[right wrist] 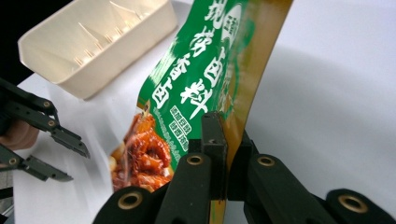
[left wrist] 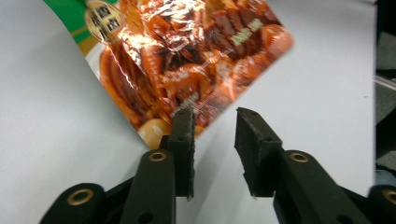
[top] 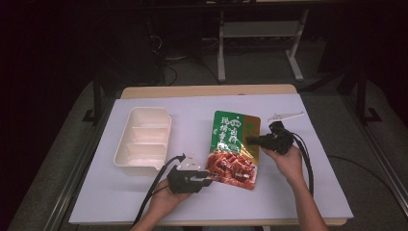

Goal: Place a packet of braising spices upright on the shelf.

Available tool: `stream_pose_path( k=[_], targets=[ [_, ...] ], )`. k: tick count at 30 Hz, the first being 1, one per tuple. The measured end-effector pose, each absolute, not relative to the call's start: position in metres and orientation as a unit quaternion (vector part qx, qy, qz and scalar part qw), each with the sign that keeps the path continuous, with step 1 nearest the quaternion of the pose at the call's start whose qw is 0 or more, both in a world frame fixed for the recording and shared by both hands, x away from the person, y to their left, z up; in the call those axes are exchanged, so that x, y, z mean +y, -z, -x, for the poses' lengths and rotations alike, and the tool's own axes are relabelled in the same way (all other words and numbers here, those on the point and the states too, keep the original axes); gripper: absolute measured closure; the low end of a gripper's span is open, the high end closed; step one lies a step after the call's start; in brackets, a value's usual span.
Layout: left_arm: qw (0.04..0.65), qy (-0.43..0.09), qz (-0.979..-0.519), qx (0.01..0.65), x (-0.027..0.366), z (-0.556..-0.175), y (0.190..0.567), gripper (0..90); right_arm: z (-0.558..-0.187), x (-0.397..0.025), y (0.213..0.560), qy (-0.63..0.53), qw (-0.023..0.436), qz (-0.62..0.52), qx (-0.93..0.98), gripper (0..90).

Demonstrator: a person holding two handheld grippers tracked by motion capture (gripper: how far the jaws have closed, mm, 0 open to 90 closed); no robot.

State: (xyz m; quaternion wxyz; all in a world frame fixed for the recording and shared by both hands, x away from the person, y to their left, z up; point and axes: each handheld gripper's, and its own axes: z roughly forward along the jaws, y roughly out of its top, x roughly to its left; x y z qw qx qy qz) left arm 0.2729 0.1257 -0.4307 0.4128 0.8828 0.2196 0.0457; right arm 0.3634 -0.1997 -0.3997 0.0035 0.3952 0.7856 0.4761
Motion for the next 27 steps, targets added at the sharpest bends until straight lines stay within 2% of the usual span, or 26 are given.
stream_pose_path(
  k=[13,27],
  targets=[
    [0.442,-0.043,-0.87,0.215,0.147,-0.252,0.425,48.4,-0.354,-0.182,0.357,-0.481,0.047,-0.36,0.798,89.6],
    [0.456,-0.055,-0.863,0.21,0.165,-0.233,0.423,35.7,-0.345,-0.165,0.33,-0.49,0.063,-0.323,0.808,89.7]
  ],
)
